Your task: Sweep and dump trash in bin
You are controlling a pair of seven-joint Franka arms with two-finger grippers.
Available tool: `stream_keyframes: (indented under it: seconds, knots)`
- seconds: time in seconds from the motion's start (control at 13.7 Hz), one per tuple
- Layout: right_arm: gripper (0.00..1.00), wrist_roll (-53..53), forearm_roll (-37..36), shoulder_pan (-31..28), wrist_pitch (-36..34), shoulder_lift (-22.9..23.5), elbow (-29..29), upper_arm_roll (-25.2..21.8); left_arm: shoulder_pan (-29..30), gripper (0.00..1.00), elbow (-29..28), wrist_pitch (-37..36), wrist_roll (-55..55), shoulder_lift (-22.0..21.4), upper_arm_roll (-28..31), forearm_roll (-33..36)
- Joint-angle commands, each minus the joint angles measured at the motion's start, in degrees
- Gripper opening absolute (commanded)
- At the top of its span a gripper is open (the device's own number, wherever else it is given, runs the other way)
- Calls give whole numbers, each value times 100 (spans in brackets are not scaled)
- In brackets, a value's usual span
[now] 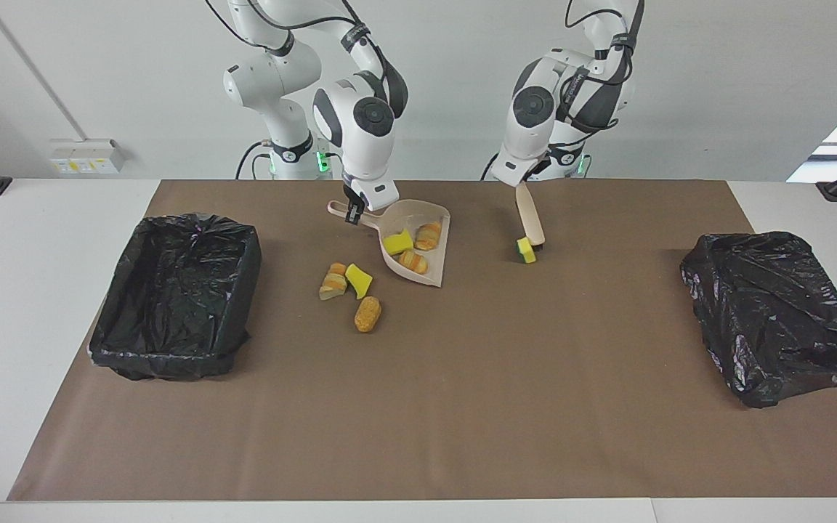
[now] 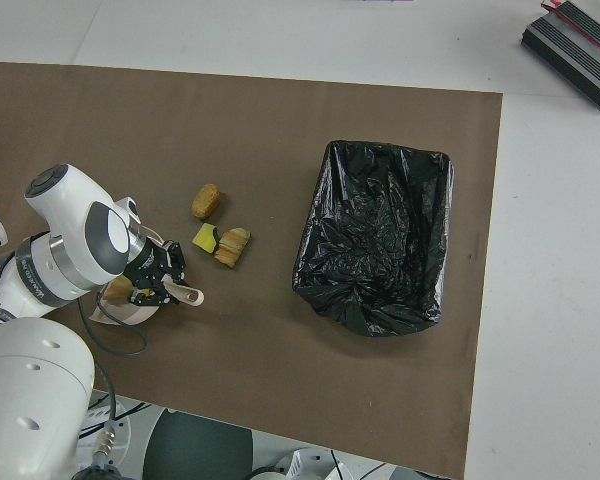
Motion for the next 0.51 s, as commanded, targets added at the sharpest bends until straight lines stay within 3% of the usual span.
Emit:
stream_keyframes:
  seconds: [0.0,0.22,0.44]
  knots:
    - [0,84,-126,0,129,-21,-78,-12,61,0,-353,523,-172,-248,-61,106]
    - [0,93,-118,-44,138,6,-78,-12,-79,0,-345,1304,-260,59,-96,106]
    - [0,137,-118,-70,261,85,-78,-12,-815,0,-301,2218,-172,541,-105,36]
